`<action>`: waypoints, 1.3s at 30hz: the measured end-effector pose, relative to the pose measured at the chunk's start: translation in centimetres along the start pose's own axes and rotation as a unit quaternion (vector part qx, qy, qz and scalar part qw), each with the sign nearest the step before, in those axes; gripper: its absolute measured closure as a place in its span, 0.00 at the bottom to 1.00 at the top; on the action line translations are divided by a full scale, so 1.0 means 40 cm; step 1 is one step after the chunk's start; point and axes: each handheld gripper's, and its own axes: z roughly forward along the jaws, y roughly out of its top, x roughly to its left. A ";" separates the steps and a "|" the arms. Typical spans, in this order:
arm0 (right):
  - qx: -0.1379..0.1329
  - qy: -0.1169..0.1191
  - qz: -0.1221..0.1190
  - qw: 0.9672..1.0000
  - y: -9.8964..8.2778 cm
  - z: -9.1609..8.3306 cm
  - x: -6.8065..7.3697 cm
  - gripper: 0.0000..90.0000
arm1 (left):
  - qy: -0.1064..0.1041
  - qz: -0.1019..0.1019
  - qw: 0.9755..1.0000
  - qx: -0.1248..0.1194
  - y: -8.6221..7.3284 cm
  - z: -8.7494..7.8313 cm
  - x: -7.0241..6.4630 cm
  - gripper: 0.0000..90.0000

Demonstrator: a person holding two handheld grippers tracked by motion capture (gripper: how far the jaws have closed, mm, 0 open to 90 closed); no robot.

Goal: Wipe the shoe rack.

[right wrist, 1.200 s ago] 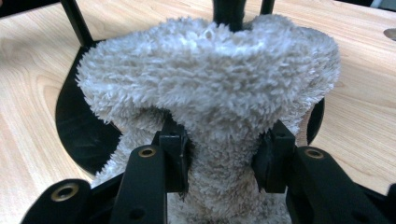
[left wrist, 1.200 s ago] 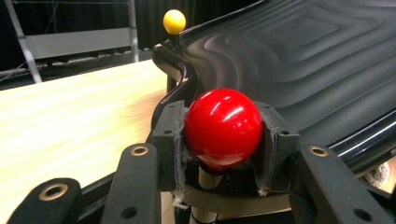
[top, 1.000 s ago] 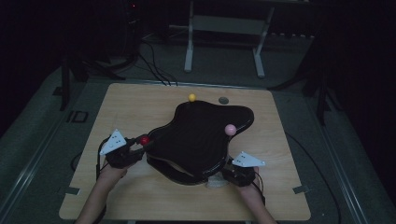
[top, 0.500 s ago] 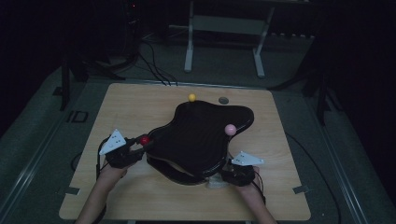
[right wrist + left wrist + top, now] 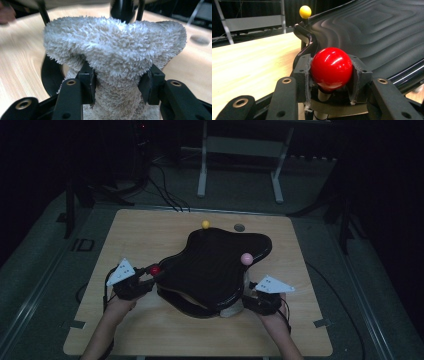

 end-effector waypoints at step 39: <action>0.086 -0.001 -0.003 0.996 -0.102 0.092 -0.007 0.69 | 0.000 0.001 1.000 0.001 0.001 0.003 -0.001 0.65</action>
